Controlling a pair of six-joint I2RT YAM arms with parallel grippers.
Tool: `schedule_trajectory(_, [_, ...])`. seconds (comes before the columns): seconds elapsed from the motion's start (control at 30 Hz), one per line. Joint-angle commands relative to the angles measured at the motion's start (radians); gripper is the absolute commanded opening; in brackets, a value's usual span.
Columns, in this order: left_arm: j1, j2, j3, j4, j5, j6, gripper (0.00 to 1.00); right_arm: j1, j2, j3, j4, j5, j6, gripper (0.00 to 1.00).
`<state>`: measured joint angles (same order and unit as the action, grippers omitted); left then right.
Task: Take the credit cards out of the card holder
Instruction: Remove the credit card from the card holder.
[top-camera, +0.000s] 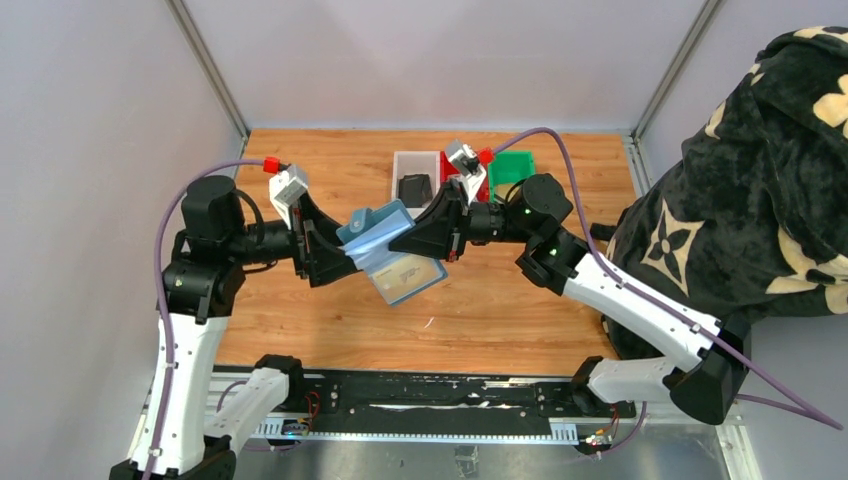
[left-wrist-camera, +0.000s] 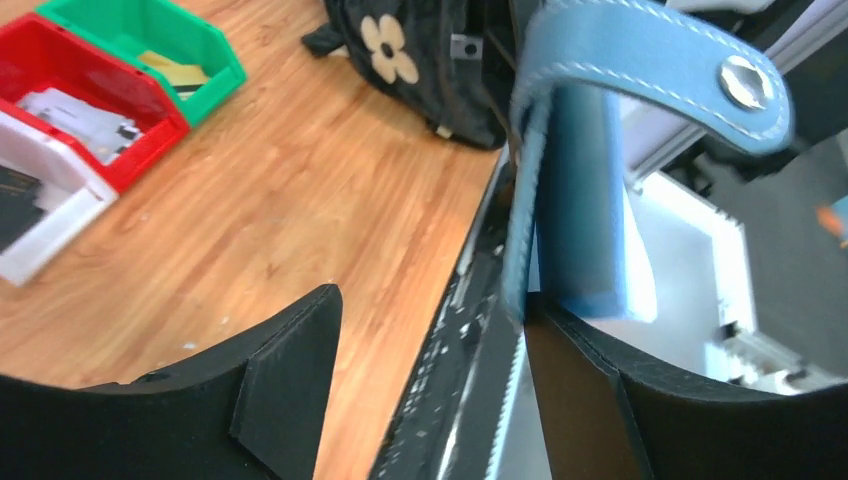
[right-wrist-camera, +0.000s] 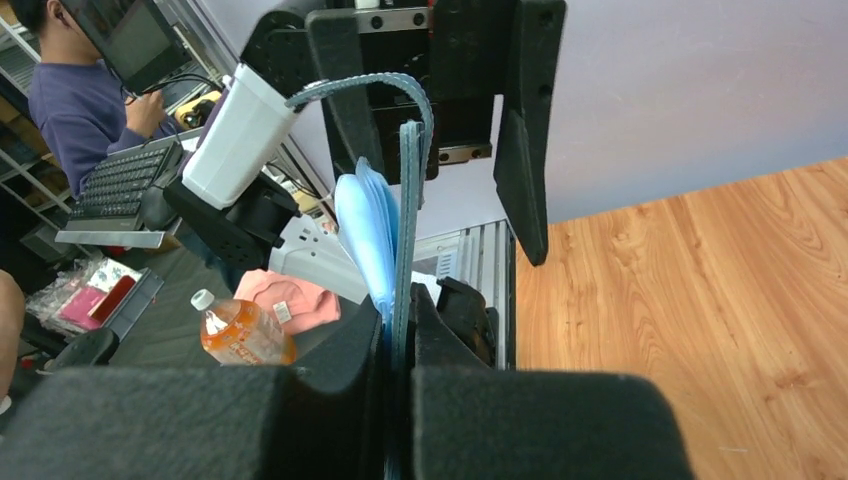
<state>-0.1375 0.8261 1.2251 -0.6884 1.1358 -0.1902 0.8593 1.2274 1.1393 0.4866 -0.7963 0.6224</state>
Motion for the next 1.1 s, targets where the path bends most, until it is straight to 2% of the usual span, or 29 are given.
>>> schedule_trajectory(0.0, [-0.002, -0.007, 0.055, -0.358, 0.003, 0.425, 0.72, -0.014, -0.039, 0.005, -0.049, 0.066, -0.031, 0.00])
schedule_trajectory(0.2, [-0.002, -0.066, 0.003, -0.361, 0.054, 0.495, 0.56, -0.016, -0.041, 0.011, -0.071, 0.076, -0.027, 0.00])
schedule_trajectory(0.5, [-0.002, 0.010, 0.060, -0.372, 0.035, 0.501, 0.58, 0.015, 0.041, 0.040, -0.004, 0.017, 0.039, 0.00])
schedule_trajectory(0.67, [-0.002, 0.009, 0.067, -0.270, 0.038, 0.384, 0.56, 0.034, 0.044, 0.033, -0.013, 0.022, 0.018, 0.00])
schedule_trajectory(0.87, [-0.002, -0.013, 0.049, -0.260, 0.071, 0.369, 0.54, 0.044, 0.062, 0.040, -0.013, 0.028, 0.018, 0.00])
schedule_trajectory(0.97, [-0.002, -0.008, 0.052, -0.250, 0.040, 0.337, 0.44, 0.058, 0.081, 0.049, -0.019, 0.027, 0.016, 0.01])
schedule_trajectory(1.07, [-0.002, -0.020, 0.017, -0.153, -0.044, 0.227, 0.26, 0.068, 0.094, 0.045, -0.008, 0.024, 0.027, 0.06])
